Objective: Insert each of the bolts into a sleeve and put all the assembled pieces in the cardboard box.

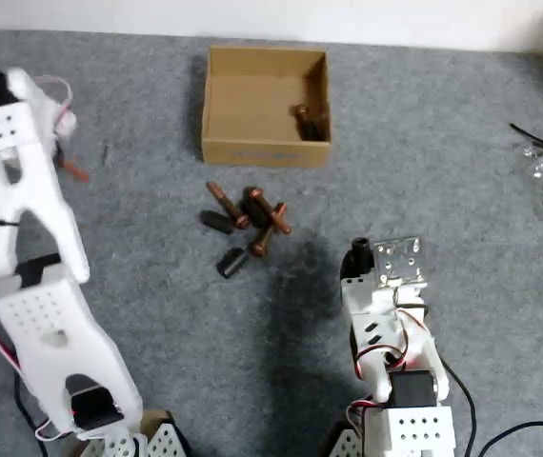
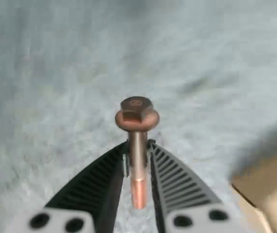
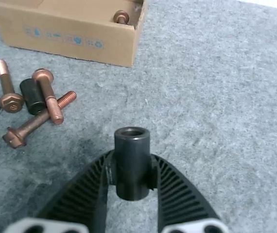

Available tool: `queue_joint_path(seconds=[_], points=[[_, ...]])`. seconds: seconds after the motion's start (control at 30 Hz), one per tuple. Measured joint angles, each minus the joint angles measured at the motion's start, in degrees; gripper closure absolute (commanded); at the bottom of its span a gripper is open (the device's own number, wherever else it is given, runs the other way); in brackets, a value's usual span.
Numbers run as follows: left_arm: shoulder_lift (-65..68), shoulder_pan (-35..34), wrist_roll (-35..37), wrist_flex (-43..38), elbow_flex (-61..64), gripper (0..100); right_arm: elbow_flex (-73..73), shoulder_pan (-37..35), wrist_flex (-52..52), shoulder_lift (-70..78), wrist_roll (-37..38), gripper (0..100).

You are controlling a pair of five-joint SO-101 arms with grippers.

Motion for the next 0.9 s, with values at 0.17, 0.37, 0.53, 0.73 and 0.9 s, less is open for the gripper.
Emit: queue_joint_path(seconds=[0.17,0.37,0.53,0.73,0.9], points=[[-10.0,0.4,-10.5,0.7,-8.2,100,0.0,0.0,0.0,0.0,0.0,99.4],[-20.6,0.4,-19.3,1.2,-8.7,100,0.0,0.0,0.0,0.0,0.0,99.4],[-29.6,0.4,-24.5,1.2,-9.1,100,0.0,0.0,0.0,0.0,0.0,99.4],[-42.5,0.4,-25.6,1.2,-9.1,100,0.0,0.0,0.0,0.0,0.0,99.4],[-53.7,1.3,-25.6,1.3,-9.6,100,0.0,0.0,0.0,0.0,0.0,99.4]])
